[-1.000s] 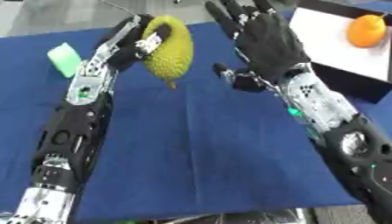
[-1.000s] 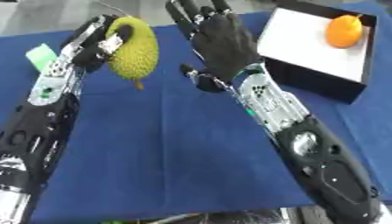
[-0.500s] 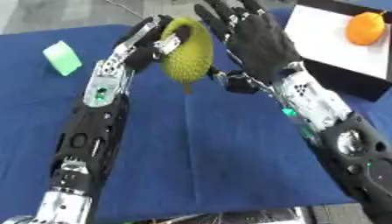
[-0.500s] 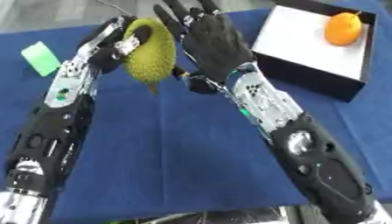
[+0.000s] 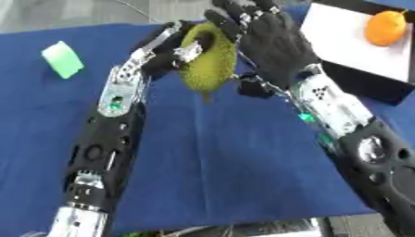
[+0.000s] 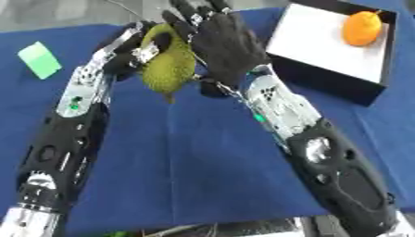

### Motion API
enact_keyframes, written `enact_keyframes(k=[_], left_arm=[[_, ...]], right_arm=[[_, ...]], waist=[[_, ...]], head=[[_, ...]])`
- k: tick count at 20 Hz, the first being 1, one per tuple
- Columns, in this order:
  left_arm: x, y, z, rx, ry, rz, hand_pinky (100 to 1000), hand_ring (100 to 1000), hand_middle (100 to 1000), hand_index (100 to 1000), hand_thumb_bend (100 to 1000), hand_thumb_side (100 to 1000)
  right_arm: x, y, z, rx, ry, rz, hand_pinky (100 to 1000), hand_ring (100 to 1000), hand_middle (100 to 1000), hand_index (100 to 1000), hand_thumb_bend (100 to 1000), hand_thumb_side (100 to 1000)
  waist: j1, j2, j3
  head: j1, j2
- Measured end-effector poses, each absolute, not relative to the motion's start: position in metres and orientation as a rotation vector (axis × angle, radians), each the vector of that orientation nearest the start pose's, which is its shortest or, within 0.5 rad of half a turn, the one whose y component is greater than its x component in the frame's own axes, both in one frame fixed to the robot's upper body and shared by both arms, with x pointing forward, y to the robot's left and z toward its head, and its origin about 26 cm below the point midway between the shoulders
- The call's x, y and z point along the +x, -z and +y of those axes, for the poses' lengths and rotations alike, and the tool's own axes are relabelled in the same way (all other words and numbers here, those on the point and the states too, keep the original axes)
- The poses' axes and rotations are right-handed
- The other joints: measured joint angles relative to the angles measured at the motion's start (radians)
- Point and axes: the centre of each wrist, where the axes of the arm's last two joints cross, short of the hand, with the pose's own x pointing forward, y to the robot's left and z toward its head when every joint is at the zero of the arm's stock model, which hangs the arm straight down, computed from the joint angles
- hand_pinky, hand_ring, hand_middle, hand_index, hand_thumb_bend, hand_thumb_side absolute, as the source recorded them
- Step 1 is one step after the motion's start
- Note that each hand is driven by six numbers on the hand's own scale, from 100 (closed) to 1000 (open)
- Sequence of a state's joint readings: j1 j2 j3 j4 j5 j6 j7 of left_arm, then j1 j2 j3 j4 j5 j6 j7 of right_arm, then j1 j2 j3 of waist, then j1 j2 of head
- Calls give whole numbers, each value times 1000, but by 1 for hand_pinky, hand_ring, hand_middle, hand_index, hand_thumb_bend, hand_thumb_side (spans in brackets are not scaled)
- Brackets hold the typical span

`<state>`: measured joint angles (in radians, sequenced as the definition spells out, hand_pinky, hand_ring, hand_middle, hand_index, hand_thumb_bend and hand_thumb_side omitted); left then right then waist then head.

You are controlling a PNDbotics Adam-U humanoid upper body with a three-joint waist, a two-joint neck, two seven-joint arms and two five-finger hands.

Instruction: Pick up the objects with one hand, pass them to the other hand, and then place them into the box on the other side of the table.

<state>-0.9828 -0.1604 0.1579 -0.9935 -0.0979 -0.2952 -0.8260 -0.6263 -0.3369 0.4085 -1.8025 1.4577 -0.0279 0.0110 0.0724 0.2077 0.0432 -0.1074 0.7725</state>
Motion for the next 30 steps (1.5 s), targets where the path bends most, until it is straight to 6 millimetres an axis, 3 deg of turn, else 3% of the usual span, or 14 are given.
enact_keyframes(k=[2, 3, 5, 7, 10, 14, 21, 30], left_arm=[[460, -173, 75, -764, 1082, -1989, 242, 166, 206, 375, 100, 463], [460, -172, 74, -767, 1083, -1986, 250, 172, 210, 379, 100, 464], [459, -173, 74, -769, 1085, -1984, 258, 177, 214, 383, 100, 468], [458, -174, 74, -773, 1088, -1988, 279, 192, 228, 398, 100, 464], [457, -177, 73, -785, 1091, -1992, 320, 223, 257, 429, 100, 445], [456, -178, 70, -796, 1098, -1996, 385, 269, 306, 477, 100, 429], [454, -178, 71, -819, 1103, -1983, 438, 306, 344, 514, 100, 463], [450, -188, 72, -894, 1084, -1988, 522, 377, 417, 590, 100, 742]], right_arm=[[334, -215, -140, 1700, 1559, 2254, 778, 490, 674, 670, 369, 100], [334, -215, -140, 1685, 1552, 2268, 752, 479, 608, 612, 254, 100], [334, -215, -140, 1655, 1546, 2299, 714, 470, 528, 542, 108, 100], [334, -215, -140, 1627, 1545, 2332, 657, 461, 432, 427, 100, 100], [334, -215, -141, 1601, 1540, 2380, 602, 455, 361, 285, 100, 100], [335, -215, -142, 1596, 1523, 2420, 515, 450, 261, 164, 100, 100], [338, -209, -143, 1609, 1447, 2530, 441, 469, 213, 116, 100, 100], [342, -199, -146, 1667, 1326, 2626, 422, 485, 199, 120, 100, 100]], waist=[[0, 1, 0], [0, 1, 0], [0, 2, -1], [0, 2, -1], [-3, 3, 0], [-7, 3, 0], [-9, 7, 0], [-8, 7, -2]], head=[[0, 0], [0, 0], [0, 0], [0, 0], [0, 0], [0, 0], [1, 0], [0, 0]])
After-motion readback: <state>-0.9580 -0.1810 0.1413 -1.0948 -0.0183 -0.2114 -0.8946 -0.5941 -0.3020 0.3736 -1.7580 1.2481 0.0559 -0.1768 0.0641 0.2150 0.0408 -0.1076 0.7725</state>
